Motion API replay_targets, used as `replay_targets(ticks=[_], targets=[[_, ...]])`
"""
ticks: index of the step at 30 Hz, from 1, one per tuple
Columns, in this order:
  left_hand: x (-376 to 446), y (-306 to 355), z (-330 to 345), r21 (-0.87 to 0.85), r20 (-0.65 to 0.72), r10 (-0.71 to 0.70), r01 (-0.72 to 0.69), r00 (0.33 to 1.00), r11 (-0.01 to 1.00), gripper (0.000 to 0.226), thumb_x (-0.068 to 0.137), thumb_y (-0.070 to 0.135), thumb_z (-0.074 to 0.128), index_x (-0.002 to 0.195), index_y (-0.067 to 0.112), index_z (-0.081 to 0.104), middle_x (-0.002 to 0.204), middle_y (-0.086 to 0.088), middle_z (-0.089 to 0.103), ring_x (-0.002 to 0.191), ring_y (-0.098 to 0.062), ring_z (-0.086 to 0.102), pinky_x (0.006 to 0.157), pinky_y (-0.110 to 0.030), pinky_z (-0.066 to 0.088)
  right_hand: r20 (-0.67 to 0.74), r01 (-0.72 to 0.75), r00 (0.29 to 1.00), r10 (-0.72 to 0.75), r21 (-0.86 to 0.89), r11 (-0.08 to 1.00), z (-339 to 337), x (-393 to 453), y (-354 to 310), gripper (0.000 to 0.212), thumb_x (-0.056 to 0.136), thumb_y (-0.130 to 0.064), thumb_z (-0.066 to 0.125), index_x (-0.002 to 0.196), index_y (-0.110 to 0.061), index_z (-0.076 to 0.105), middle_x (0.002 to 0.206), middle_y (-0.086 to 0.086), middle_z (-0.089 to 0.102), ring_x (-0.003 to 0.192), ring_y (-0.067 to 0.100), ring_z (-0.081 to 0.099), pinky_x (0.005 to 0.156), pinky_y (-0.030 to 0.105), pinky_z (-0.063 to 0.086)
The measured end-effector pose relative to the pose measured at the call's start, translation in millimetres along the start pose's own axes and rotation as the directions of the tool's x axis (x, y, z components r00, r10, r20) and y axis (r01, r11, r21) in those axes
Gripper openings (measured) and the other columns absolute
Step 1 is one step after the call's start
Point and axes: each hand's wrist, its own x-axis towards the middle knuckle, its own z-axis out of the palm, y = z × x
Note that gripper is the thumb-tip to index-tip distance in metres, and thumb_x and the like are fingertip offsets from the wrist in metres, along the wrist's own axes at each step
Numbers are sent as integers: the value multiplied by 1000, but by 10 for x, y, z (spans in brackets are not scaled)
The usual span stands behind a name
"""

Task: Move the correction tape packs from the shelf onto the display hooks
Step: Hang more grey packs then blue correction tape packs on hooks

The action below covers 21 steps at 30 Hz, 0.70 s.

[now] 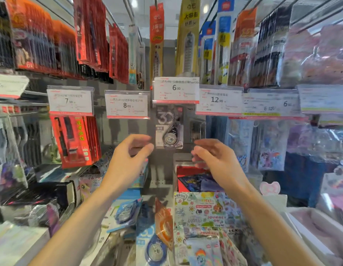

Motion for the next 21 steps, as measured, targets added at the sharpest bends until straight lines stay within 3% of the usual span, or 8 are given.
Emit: replay_targets(ticks=[3, 10, 14, 21], targets=[[-318, 76, -85, -23, 3, -16, 16, 1000, 1000, 12, 95, 19, 71, 105, 26, 71, 94, 1, 78, 84, -11, 75, 72, -25, 61, 37, -17, 999, 14, 80, 997, -27, -260, -45, 12, 101, -20, 65, 112, -19, 71, 88, 2, 80, 76, 15, 76, 71, 22, 60], [-909, -32, -400, -87, -52, -59, 54, 997, 995, 11, 95, 16, 70, 102, 24, 72, 91, 2, 79, 79, -12, 76, 69, -21, 59, 104, -80, 993, 62, 177, 981, 184, -753, 14, 14, 101, -13, 64, 112, -12, 72, 84, 9, 77, 70, 17, 71, 67, 26, 61], [-1047, -195, -659, -139, -76, -96, 85, 992, 987, 15, 93, 12, 69, 101, 24, 73, 91, -6, 78, 83, -17, 75, 74, -31, 60, 96, -116, 990, 102, 151, 982, 367, -951, 45, 12, 100, -15, 66, 110, -14, 73, 85, 8, 78, 69, 17, 71, 66, 24, 59], [-1038, -636, -1353, -208, -20, -171, 164, 985, 964, 15, 95, 9, 66, 103, 20, 71, 90, -9, 78, 74, -16, 73, 70, -29, 61, 0, -132, 991, 132, 116, 985, 976, -1114, 107, 13, 97, -7, 65, 108, -6, 72, 76, 5, 72, 67, 17, 66, 63, 27, 59]])
